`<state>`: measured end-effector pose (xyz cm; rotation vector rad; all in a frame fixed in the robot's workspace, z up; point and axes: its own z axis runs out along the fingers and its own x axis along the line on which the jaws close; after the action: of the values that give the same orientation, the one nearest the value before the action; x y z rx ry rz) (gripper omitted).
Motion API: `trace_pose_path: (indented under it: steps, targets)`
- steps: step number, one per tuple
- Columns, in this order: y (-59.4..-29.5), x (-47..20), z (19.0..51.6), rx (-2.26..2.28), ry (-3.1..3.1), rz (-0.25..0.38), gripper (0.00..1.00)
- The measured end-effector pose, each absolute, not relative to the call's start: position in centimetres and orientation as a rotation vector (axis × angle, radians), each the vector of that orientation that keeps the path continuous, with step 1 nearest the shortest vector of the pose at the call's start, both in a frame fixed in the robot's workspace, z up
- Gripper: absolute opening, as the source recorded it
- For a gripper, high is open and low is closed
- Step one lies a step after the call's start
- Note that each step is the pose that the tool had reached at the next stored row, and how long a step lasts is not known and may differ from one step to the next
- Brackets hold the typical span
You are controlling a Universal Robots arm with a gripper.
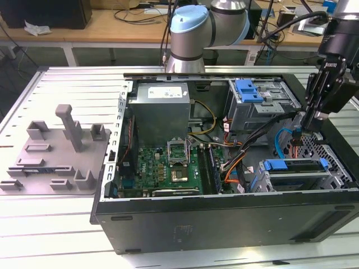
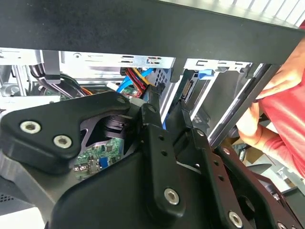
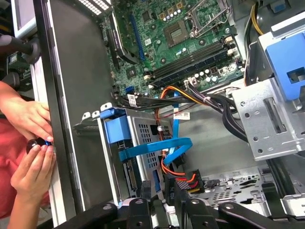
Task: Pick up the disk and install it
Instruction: 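Insert the first disk wire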
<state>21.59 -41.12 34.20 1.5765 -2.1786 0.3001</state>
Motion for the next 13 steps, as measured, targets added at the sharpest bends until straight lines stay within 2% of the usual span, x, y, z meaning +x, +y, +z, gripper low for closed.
trace_pose_path:
  steps: [13]
  targets:
    - [-40.6, 21.55, 33.43, 1.566, -2.169, 0.321, 0.33]
